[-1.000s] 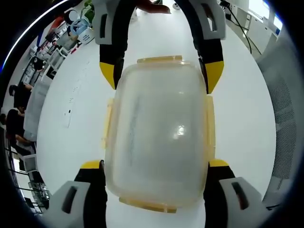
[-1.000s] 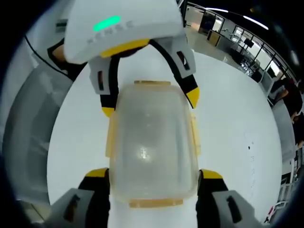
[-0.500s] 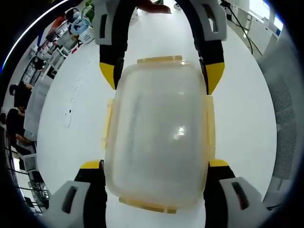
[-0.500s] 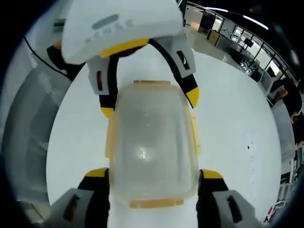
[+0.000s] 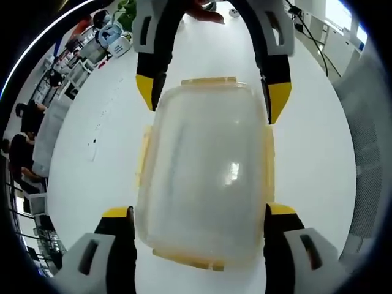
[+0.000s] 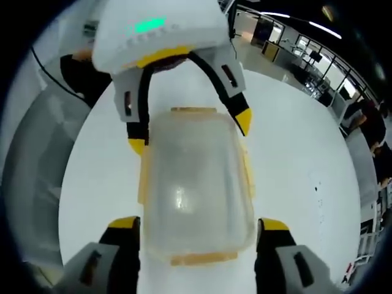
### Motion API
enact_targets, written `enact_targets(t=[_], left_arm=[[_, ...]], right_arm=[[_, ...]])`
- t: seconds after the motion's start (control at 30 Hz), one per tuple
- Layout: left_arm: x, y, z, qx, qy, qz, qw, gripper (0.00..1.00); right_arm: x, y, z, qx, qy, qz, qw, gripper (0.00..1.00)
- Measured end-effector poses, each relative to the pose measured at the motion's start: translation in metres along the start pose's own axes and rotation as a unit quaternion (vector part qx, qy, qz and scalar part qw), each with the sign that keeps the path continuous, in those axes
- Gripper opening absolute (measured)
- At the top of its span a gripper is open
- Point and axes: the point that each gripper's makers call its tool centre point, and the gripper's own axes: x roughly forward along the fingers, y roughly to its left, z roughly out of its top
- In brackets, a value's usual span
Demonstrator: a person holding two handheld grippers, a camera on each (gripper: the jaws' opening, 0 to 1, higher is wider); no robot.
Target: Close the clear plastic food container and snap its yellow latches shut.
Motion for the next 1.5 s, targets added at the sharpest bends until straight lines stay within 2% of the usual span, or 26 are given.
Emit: enact_targets(t=[0.17, 0.43, 0.7, 0.83, 0.93, 1.2, 1.33, 1.5], left_arm=[[-0.006, 0.0, -0.002, -0.025, -0.011, 0.004, 0.9996, 0.88], [-0.015, -0.005, -0.003, -0.06, -0.027, 0.01, 0.9978, 0.89], [-0.021, -0.013, -0.01, -0.068, -0.025, 0.013, 0.9973, 0.9], [-0.025, -0.016, -0.013, -0.08, -0.033, 0.019, 0.9961, 0.9], [-0.027, -0.019, -0.015, -0.099, -0.043, 0.025, 0.9939, 0.9], [-0.034, -0.024, -0.017, -0.109, -0.057, 0.045, 0.9914, 0.91], [-0.039, -0.026, -0.015, -0.14, -0.075, 0.055, 0.9857, 0.91], [-0.043, -0.035, -0.017, -0.148, -0.084, 0.068, 0.983, 0.91]], right_arm=[[-0.007, 0.002, 0.003, 0.017, -0.017, -0.011, 0.9996, 0.79], [-0.014, 0.004, -0.003, 0.077, -0.043, -0.04, 0.9953, 0.8], [-0.019, 0.013, -0.006, 0.081, -0.048, -0.058, 0.9938, 0.8], [-0.021, 0.015, -0.01, 0.093, -0.051, -0.067, 0.9921, 0.8], [-0.024, 0.018, -0.01, 0.109, -0.06, -0.072, 0.9896, 0.8], [-0.031, 0.023, -0.012, 0.135, -0.077, -0.088, 0.984, 0.8], [-0.034, 0.027, -0.012, 0.138, -0.081, -0.095, 0.9825, 0.81], [-0.042, 0.032, -0.011, 0.15, -0.098, -0.107, 0.978, 0.8]])
